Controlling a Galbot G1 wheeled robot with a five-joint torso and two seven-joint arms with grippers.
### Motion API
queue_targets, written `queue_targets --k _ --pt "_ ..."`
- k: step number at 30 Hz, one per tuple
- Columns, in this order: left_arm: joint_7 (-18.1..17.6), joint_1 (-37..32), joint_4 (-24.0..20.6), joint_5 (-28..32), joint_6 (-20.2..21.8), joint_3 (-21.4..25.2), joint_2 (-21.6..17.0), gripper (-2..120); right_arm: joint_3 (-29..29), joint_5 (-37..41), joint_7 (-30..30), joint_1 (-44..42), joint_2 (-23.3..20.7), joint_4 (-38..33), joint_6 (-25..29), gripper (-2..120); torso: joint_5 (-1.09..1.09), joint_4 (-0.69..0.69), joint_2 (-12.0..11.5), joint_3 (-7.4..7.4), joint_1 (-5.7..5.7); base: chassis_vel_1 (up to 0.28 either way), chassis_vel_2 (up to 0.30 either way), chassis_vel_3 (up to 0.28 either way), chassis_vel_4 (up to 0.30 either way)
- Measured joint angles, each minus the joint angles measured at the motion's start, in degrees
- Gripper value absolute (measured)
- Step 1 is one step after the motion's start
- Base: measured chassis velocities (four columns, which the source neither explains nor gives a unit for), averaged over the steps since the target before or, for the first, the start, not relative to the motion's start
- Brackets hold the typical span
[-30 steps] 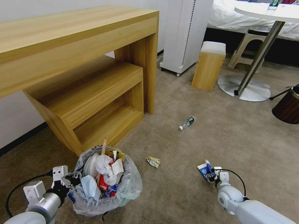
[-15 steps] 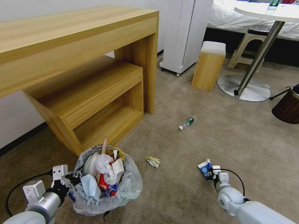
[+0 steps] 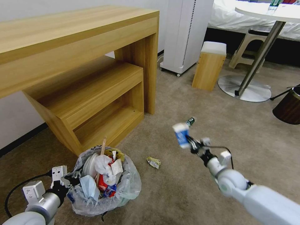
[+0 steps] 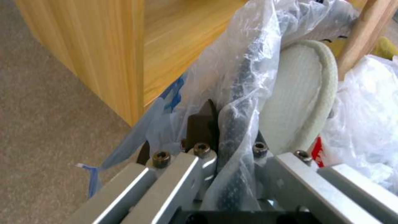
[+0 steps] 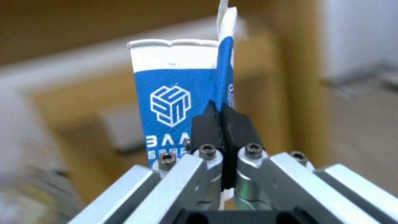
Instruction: Pick up the trash bin and place the garbage on the floor into it.
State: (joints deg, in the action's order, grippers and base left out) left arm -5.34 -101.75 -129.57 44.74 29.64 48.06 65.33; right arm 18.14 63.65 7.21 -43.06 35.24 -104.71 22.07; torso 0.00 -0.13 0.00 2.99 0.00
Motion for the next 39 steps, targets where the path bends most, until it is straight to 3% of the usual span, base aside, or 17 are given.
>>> queue_targets --k 7,9,14,22,30,39 --pt "-0.79 0.73 -1.07 0.42 0.97 -0.74 -0.79 1 10.22 8.43 6.02 11.43 -1.80 -8.53 0.22 0 0.01 -0.04 0.00 0.00 0.00 0.000 0.000 0.000 0.000" --pt "-1.01 0.70 -1.71 0.45 1.21 -0.74 -0.75 1 16.90 10.44 7.00 16.22 -0.83 -9.87 -0.08 0 -0.01 -0.02 0.00 0.00 0.00 0.000 0.000 0.000 0.000" --pt "-1.40 0.40 -2.71 0.51 1.51 -0.66 -0.36 1 27.93 13.15 6.79 24.28 2.74 -9.43 -0.14 0 -0.02 -0.02 0.00 0.00 0.00 0.000 0.000 0.000 0.000" --pt "-1.69 -0.23 -3.81 0.61 1.70 -0.11 0.05 1 40.11 14.57 3.76 28.73 9.08 -5.16 -0.30 0 0.01 -0.02 0.00 0.00 0.00 0.000 0.000 0.000 0.000" --pt "-1.72 -0.54 -4.23 0.69 1.72 0.15 0.49 1 45.25 13.71 0.28 27.07 13.78 -1.33 -0.41 0 0.00 -0.02 0.00 0.00 0.00 0.000 0.000 0.000 0.000" --pt "-1.87 -0.24 -4.09 1.03 1.71 0.28 0.54 1 46.68 13.72 -4.62 24.59 15.10 -1.14 -2.04 0 0.00 -0.02 0.00 0.00 0.00 0.000 0.000 0.000 0.000"
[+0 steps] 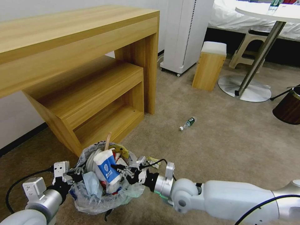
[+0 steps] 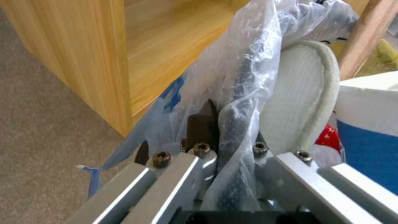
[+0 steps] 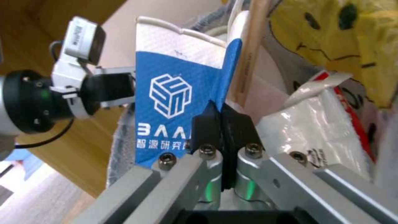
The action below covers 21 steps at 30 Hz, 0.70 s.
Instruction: Pick up the trash bin and place the garbage on the floor into it.
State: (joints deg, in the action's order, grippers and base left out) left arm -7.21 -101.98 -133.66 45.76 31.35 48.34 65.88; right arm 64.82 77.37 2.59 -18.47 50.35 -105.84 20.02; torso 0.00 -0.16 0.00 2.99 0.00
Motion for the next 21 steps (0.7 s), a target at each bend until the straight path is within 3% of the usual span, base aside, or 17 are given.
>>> queue_targets --k 6,9,12,14,17,21 --pt "0.06 0.38 0.40 -0.26 -0.06 -0.55 0.41 1 -0.23 0.00 -1.53 -0.27 -0.07 -0.27 -0.57 0 0.00 0.00 0.00 0.00 0.00 0.000 0.000 0.000 0.000" --pt "0.11 0.45 0.67 -0.37 -0.10 -0.60 0.42 1 -0.58 -0.18 -1.64 -0.61 -0.30 -0.38 -0.75 9 0.00 0.00 0.00 0.00 0.00 0.000 0.000 0.000 0.000" --pt "0.18 0.59 1.19 -0.38 -0.16 -0.55 0.22 1 -1.36 -0.29 -1.69 -0.94 -1.00 -1.30 -0.79 24 0.00 0.00 0.00 0.00 0.00 0.000 0.000 0.000 0.000" --pt "0.20 0.71 1.51 -0.38 -0.23 -0.49 0.14 1 -1.64 -0.29 -1.64 -0.94 -1.34 -1.61 -0.79 27 0.00 0.00 0.00 0.00 0.00 0.000 0.000 0.000 0.000" --pt "0.20 0.72 1.95 -0.35 -0.36 -0.33 0.05 1 -2.44 -0.37 -1.38 -0.34 -2.58 -2.57 -0.82 51 0.00 0.00 0.00 0.00 0.00 0.000 0.000 0.000 0.000" --pt "0.20 0.91 2.14 -0.33 -0.37 -0.35 0.05 1 -3.12 -0.68 -1.26 -0.41 -3.40 -2.97 -0.81 65 -0.01 0.00 0.01 0.00 0.00 0.000 0.000 0.000 0.000"
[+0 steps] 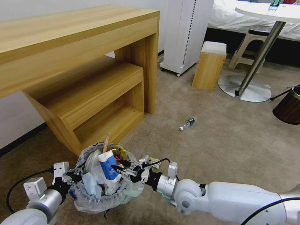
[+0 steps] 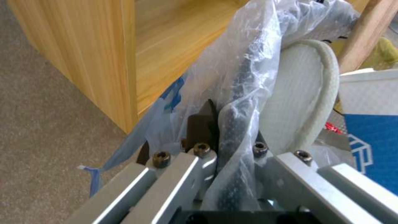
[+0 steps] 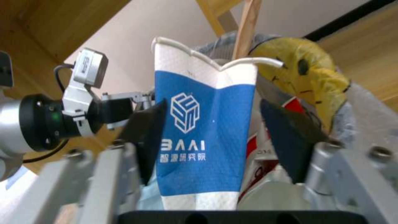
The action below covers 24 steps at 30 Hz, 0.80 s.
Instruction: Pick up the trash bin and place the garbage on the floor into it.
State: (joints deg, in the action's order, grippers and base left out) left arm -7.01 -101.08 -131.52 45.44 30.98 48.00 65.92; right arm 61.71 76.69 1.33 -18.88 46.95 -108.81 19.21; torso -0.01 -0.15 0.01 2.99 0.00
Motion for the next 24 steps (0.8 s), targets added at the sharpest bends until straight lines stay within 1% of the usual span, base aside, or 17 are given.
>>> queue_targets --k 1,4,5,8,9,10,11,13,15,18,19,22,23,24 --pt "0.00 0.00 0.00 0.00 0.00 0.00 0.00 1 0.00 0.00 0.00 0.00 0.00 0.00 0.00 65 0.00 0.00 0.00 0.00 0.00 0.000 0.000 0.000 0.000" --pt "0.00 0.30 0.76 0.01 0.00 -0.04 -0.18 1 -1.66 -0.38 0.14 -1.19 -0.95 -0.45 0.08 80 0.00 0.00 -0.01 0.00 0.00 0.000 0.000 0.000 0.000" --pt "0.00 0.30 0.76 0.01 0.00 -0.04 -0.18 1 -1.66 -0.38 0.14 -1.19 -0.95 -0.45 0.08 80 0.00 0.00 -0.01 0.00 0.00 0.000 0.000 0.000 0.000" --pt "0.00 0.67 1.45 0.01 -0.07 -0.12 -0.37 1 -3.67 -0.73 0.25 -2.58 -1.87 -0.85 0.19 92 0.00 0.00 0.00 0.00 0.00 0.000 0.000 0.000 0.000" --pt "0.00 0.79 1.67 0.01 -0.08 -0.14 -0.46 1 -4.16 -0.84 0.30 -2.93 -2.17 -0.98 0.23 96 0.00 0.00 0.00 0.00 0.00 0.000 0.000 0.000 0.000" --pt "0.00 0.79 1.67 0.01 -0.08 -0.14 -0.46 1 -4.16 -0.84 0.30 -2.93 -2.17 -0.98 0.23 96 0.00 0.00 0.00 0.00 0.00 0.000 0.000 0.000 0.000" --pt "0.00 0.94 1.86 0.02 -0.10 -0.16 -0.52 1 -5.27 -1.06 0.38 -3.71 -2.60 -1.05 0.34 99 0.01 0.00 0.00 0.00 0.00 0.000 0.000 0.000 0.000" --pt "0.02 1.05 1.97 0.05 -0.13 -0.26 -0.55 1 -7.34 -1.36 0.38 -5.49 -2.87 -1.05 0.42 100 0.00 -0.01 0.00 0.00 0.00 0.000 0.000 0.000 0.000" --pt "0.03 1.05 1.99 0.05 -0.13 -0.29 -0.58 1 -8.17 -1.47 0.34 -6.14 -2.86 -1.05 0.54 100 0.00 -0.01 0.00 0.00 0.00 0.000 0.000 0.000 0.000" --pt "0.09 0.94 2.15 0.06 -0.17 -0.26 -0.82 1 -13.61 -1.13 -0.99 -8.51 -2.76 -1.00 0.38 100 0.00 0.00 0.00 0.00 0.00 0.000 0.000 0.000 0.000" --pt "0.09 0.94 2.15 0.06 -0.17 -0.26 -0.82 1 -13.61 -1.13 -0.99 -8.51 -2.76 -1.00 0.38 100 0.00 0.00 0.00 0.00 0.00 0.000 0.000 0.000 0.000" --pt "0.16 0.93 2.22 0.07 -0.22 -0.25 -0.92 1 -17.94 0.37 -6.07 -10.01 -3.39 -0.15 -0.57 100 0.00 0.00 0.00 0.00 0.00 0.000 0.000 0.000 0.000" --pt "0.16 0.93 2.22 0.07 -0.22 -0.25 -0.92 1 -17.94 0.37 -6.07 -10.01 -3.39 -0.15 -0.57 100 0.00 0.00 0.00 0.00 0.00 0.000 0.000 0.000 0.000" --pt "0.18 0.96 2.21 0.10 -0.23 -0.25 -0.94 1 -19.06 0.29 -7.81 -10.51 -3.66 0.71 -1.01 100 0.00 0.00 0.00 0.00 0.00 0.000 0.000 0.000 0.000"
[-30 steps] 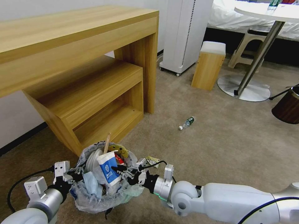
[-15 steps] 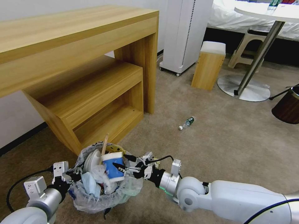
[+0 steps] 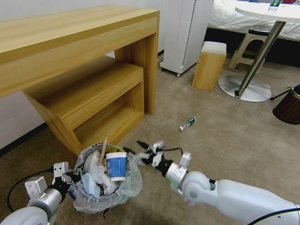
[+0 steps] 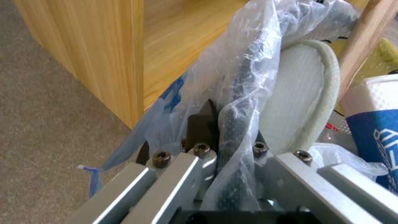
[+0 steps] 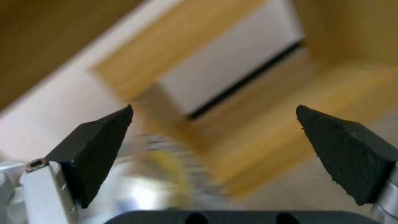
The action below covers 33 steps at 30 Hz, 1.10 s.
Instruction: Pick up the trash bin and place the garbage on the floor into it.
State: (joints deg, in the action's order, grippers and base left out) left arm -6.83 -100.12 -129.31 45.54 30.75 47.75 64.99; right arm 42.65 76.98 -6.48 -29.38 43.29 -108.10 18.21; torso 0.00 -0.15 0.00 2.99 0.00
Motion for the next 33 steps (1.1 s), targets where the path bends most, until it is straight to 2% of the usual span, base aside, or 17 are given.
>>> queue_targets --k 4,6,7,12,14,21,25,33 --pt "0.05 0.13 0.12 0.01 -0.18 0.00 -0.07 1 -3.30 1.24 -5.22 -1.80 -1.37 2.48 -3.01 100 0.00 -0.02 0.00 0.00 0.00 0.000 0.000 0.000 0.000" --pt "0.17 0.16 0.25 -0.08 -0.30 -0.07 0.03 1 -5.39 4.29 -8.87 -3.11 -1.35 3.71 -4.98 100 -0.01 -0.02 0.00 0.00 0.00 0.000 0.000 0.000 0.000" --pt "0.17 0.16 0.25 -0.08 -0.30 -0.07 0.03 1 -5.39 4.29 -8.87 -3.11 -1.35 3.71 -4.98 100 -0.01 -0.02 0.00 0.00 0.00 0.000 0.000 0.000 0.000" --pt "0.70 -0.33 0.29 -0.61 -0.68 -0.10 0.41 1 -7.65 5.57 -14.21 -4.71 0.84 8.41 -7.95 100 0.00 0.01 0.00 0.00 0.00 0.000 0.000 0.000 0.000" --pt "0.88 -0.68 0.11 -0.70 -0.77 0.00 0.51 1 -8.19 4.99 -16.71 -4.85 2.10 12.14 -10.88 100 0.01 0.00 0.00 0.00 0.00 0.000 0.000 0.000 0.000" --pt "1.08 -0.65 -0.04 -1.20 -0.91 0.10 0.86 1 -7.79 3.99 -18.06 -4.95 5.19 19.24 -16.22 100 0.00 0.00 0.00 0.00 0.00 0.000 0.000 0.000 0.000" --pt "1.10 -0.45 -0.15 -1.21 -0.91 0.09 1.02 1 -6.81 2.34 -16.32 -4.95 6.53 23.25 -17.73 100 0.00 -0.01 0.00 0.00 0.00 0.000 0.000 0.000 0.000" --pt "0.99 0.09 0.82 -1.13 -0.80 0.11 0.61 1 -5.57 1.00 -14.51 -4.74 6.79 24.08 -18.32 100 0.01 0.00 0.00 0.00 0.00 0.000 0.000 0.000 0.000"
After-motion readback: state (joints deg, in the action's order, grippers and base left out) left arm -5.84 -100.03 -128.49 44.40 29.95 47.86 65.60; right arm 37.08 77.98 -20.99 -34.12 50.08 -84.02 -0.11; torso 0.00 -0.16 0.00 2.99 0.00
